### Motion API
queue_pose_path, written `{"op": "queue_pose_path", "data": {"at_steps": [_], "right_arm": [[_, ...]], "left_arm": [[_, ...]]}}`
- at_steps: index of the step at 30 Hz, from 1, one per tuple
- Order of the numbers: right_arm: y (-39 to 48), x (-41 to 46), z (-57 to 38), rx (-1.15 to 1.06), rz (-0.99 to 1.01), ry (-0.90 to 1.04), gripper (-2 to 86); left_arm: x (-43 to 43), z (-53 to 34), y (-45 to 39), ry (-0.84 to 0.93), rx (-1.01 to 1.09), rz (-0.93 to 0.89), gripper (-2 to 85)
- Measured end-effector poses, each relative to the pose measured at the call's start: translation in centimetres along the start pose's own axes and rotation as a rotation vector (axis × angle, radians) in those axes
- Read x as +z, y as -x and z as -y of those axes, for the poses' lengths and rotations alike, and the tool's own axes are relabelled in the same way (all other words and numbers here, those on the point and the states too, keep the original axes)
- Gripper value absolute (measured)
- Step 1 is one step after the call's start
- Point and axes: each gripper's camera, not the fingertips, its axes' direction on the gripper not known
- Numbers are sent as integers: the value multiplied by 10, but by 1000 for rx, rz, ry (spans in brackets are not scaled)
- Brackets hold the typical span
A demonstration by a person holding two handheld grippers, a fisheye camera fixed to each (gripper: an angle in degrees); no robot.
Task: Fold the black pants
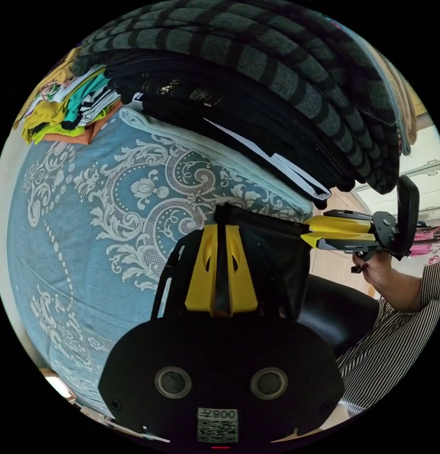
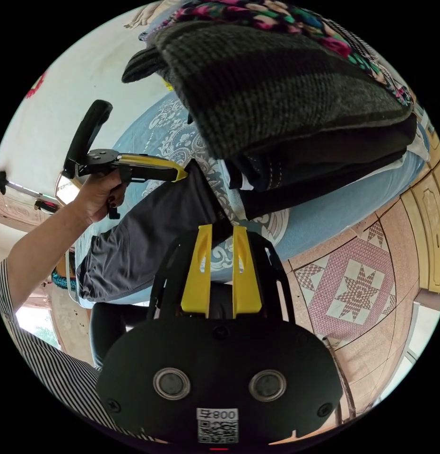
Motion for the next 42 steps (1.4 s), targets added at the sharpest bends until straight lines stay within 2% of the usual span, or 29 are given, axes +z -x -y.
{"op": "queue_pose_path", "data": {"at_steps": [8, 14, 22, 31, 38, 42], "right_arm": [[-6, 2, -6, 6, 72, 11, 39], [13, -32, -17, -66, 168, -81, 36], [105, -73, -32, -344, 320, -141, 33], [263, -11, -51, -656, 459, 89, 34], [361, 75, -54, -781, 415, 316, 35], [398, 127, -52, -819, 375, 467, 37]], "left_arm": [[-38, 0, 2, -32, -12, -29, 24], [-93, -34, 2, -118, 41, -29, 20], [-180, -170, 24, -281, 79, -30, 15], [-185, -383, 86, -310, -100, -62, 11], [-131, -515, 140, -287, -320, -115, 4], [-95, -589, 168, -291, -543, -127, 2]]}}
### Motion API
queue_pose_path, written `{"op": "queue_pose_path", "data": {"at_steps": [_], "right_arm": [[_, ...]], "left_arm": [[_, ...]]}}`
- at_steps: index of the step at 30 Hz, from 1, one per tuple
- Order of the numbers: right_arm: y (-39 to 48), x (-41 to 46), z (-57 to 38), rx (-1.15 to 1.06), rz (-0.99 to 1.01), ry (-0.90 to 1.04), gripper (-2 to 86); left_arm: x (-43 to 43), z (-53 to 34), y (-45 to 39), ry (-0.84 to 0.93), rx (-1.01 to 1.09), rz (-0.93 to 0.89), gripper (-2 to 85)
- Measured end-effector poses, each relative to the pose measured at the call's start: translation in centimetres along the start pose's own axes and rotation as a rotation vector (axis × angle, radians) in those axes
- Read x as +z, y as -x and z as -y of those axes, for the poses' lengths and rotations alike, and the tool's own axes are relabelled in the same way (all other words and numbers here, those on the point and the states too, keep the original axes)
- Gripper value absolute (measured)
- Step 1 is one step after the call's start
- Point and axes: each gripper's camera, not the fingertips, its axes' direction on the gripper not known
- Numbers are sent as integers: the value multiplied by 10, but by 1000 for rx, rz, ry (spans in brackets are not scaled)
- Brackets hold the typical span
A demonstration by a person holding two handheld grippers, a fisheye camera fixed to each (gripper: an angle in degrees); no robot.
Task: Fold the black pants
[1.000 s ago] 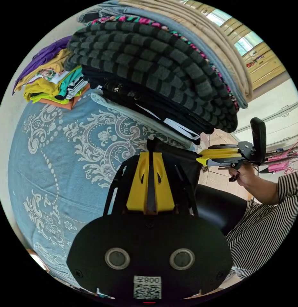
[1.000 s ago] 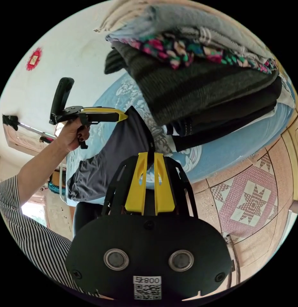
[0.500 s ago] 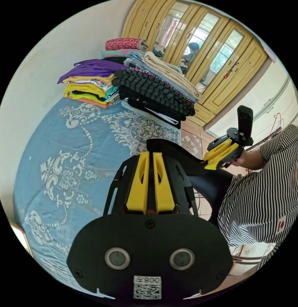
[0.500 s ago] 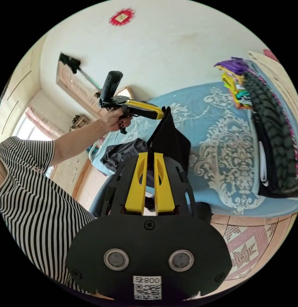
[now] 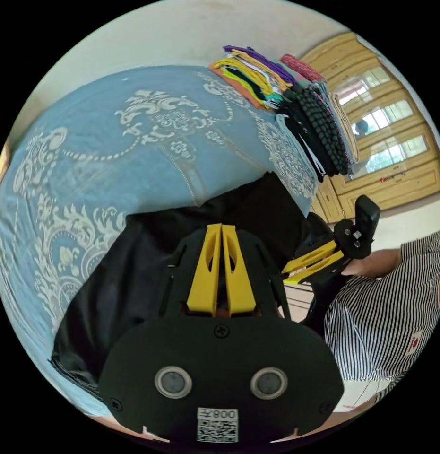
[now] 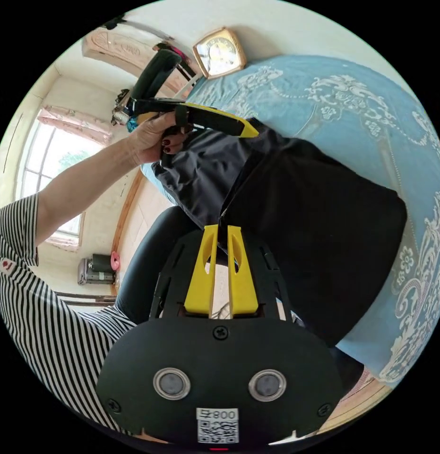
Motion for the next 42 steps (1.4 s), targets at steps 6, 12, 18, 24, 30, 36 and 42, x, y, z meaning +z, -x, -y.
{"op": "queue_pose_path", "data": {"at_steps": [6, 12, 18, 24, 30, 36, 42], "right_arm": [[3, 23, 37, 17, 59, 41, 46], [16, 13, 62, -27, 57, 77, 41], [10, -29, 92, -11, 9, -43, 33], [4, -36, 145, -13, -31, -66, 26], [4, 9, 200, -34, -310, 91, 11], [7, 10, 213, -121, -347, 135, 6], [-44, -80, 177, 90, -225, -85, 26]], "left_arm": [[16, -61, -3, -93, -12, -192, 1], [59, -103, -9, 12, -45, -116, 1], [36, -136, -23, -54, -34, -74, 1], [44, -162, -39, 0, -37, -19, 1], [42, -181, -61, 8, -37, 18, 3], [30, -194, -85, -51, -91, 70, 13], [18, -191, -152, -179, -36, -36, 60]]}}
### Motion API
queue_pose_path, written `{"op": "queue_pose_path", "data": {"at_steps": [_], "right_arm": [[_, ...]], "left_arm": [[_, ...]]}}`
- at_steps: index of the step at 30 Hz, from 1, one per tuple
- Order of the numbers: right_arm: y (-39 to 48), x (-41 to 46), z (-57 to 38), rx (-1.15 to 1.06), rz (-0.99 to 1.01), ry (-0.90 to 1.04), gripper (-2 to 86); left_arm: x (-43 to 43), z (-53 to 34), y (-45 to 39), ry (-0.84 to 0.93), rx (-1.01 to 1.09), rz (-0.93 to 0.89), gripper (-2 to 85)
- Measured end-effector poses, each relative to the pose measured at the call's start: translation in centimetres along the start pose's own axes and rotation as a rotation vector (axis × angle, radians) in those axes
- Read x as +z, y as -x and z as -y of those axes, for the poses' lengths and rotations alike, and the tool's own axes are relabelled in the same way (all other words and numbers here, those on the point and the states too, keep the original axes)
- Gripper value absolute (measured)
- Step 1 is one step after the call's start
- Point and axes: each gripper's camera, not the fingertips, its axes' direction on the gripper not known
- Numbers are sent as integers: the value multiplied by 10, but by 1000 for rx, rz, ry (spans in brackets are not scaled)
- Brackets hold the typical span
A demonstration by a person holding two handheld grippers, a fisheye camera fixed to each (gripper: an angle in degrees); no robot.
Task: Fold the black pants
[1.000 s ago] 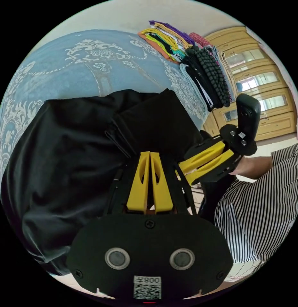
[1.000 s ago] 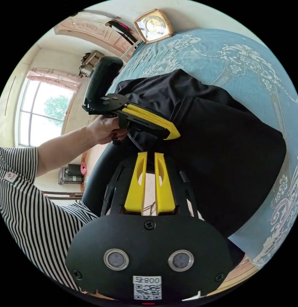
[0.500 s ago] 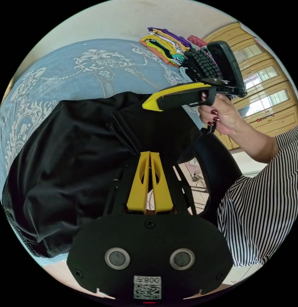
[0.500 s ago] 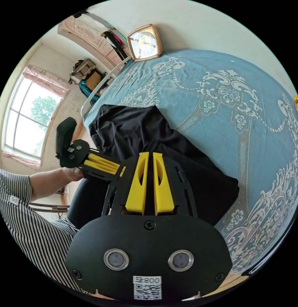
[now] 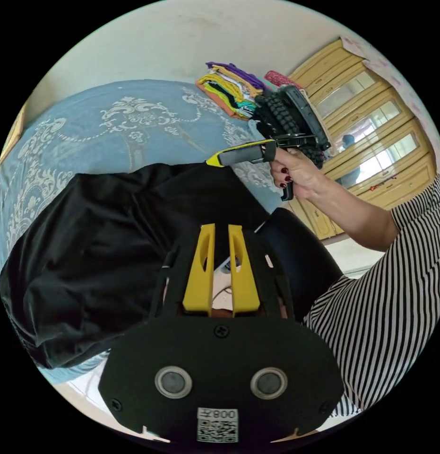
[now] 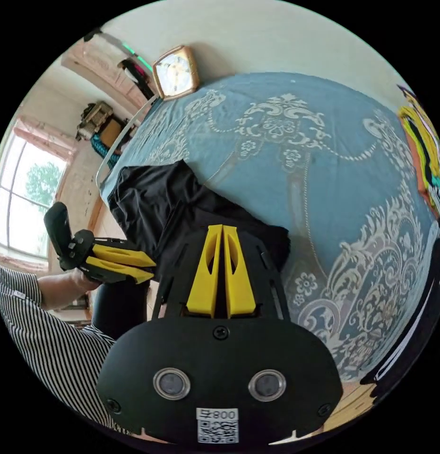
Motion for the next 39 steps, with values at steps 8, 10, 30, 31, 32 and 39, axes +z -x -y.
{"op": "queue_pose_path", "data": {"at_steps": [8, 10, 30, 31, 32, 39], "right_arm": [[-88, -26, -30, 258, 76, -19, 75], [-94, -20, -23, 258, 91, -4, 79], [-140, -11, 12, 327, 326, 39, 29], [-140, -12, 12, 328, 330, 36, 28], [-139, -14, 14, 332, 335, 36, 27], [-134, -27, 23, 346, 373, 31, 23]], "left_arm": [[65, 29, -110, 93, 167, 29, 101], [81, 35, -133, 133, 211, 77, 103], [100, -2, -193, 179, 233, 142, 102], [106, -7, -195, 199, 240, 167, 97], [109, -9, -196, 209, 245, 181, 92], [112, -38, -179, 212, 250, 302, 24]]}}
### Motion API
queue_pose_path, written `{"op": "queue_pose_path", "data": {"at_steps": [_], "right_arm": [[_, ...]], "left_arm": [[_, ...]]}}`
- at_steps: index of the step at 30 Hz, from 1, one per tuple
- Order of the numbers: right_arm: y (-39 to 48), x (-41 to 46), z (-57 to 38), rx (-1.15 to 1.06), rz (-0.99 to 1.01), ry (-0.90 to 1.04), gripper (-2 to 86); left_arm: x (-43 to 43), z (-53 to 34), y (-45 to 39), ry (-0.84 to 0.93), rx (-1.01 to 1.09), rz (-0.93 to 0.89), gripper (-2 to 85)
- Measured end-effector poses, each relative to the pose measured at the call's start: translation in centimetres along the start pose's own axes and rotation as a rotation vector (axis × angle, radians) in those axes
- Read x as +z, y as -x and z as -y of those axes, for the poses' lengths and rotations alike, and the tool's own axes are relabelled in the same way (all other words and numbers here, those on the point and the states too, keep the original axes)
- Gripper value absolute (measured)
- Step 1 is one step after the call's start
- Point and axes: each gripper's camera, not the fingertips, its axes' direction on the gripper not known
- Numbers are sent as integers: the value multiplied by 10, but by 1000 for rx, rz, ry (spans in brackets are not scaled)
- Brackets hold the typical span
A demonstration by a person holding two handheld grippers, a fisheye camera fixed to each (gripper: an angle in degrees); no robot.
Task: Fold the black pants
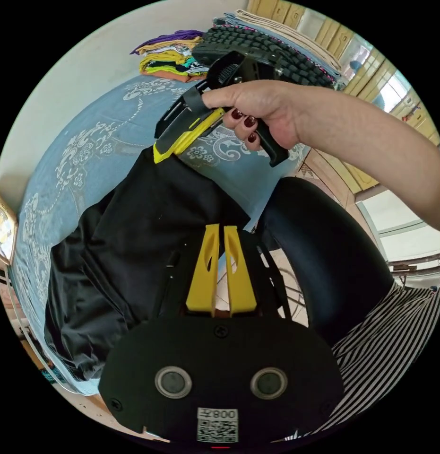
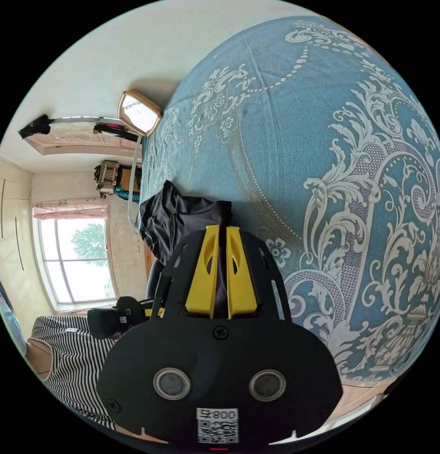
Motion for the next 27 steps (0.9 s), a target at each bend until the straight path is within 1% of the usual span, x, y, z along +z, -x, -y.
{"op": "queue_pose_path", "data": {"at_steps": [6, 10, 14, 17, 20, 22, 23, 27], "right_arm": [[12, -17, -4, 15, 79, -42, 22], [22, -36, -15, 27, 140, -90, 21], [39, -52, -29, 62, 165, -148, 19], [59, -54, -32, 71, 183, -161, 19], [93, -56, -28, 49, 245, -185, 19], [123, -55, -22, 14, 287, -194, 19], [147, -52, -16, -18, 305, -193, 19], [240, -20, 20, -142, 329, -154, 20]], "left_arm": [[-8, -48, 30, -88, -60, -155, 16], [-14, -81, 44, -163, -37, -251, 15], [-14, -120, 59, -210, -18, -288, 15], [-19, -167, 82, -251, -27, -297, 15], [-33, -226, 122, -328, -82, -334, 15], [-50, -283, 161, -423, -154, -378, 16], [-54, -299, 172, -449, -175, -390, 16], [-68, -427, 248, -625, -366, -440, 15]]}}
